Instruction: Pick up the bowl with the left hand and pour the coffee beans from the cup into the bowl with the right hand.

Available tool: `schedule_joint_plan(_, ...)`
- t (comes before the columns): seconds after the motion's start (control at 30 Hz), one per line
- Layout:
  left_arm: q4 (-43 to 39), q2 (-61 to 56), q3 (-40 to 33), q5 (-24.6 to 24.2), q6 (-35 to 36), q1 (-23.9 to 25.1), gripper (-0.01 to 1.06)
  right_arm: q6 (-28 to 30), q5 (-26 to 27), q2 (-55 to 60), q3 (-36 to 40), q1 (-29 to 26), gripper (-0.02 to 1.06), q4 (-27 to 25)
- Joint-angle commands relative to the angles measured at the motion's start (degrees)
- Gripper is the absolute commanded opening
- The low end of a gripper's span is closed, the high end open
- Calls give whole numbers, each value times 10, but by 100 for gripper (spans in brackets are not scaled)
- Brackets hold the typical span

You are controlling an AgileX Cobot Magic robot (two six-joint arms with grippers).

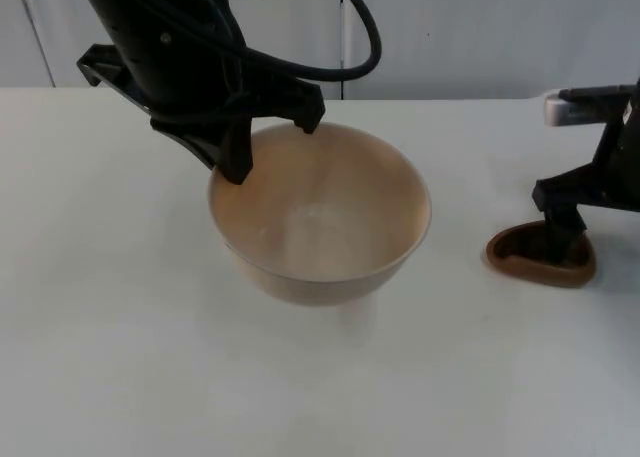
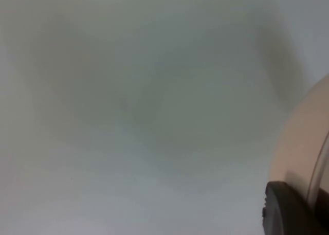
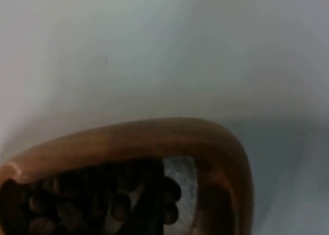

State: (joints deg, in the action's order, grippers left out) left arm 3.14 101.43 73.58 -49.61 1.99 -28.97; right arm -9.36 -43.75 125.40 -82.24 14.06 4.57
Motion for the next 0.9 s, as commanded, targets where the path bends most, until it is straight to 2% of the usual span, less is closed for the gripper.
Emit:
schedule_joint_plan(0.0,7,-8,4,5,5,-3,0,-3,4,4,0,-1,86,2)
schedule_joint_plan(0.37,7,-8,4,6,4,-3,0,-3,16,4,0,-1,80,2)
schedule_joint_plan(0.63,7,-8,4,6,4,-3,0,-3,20,4,0,-1,71,0)
schedule_joint_plan(0.87,7,-8,4,6,3,-3,0,-3,26,4,0,-1,69,-2)
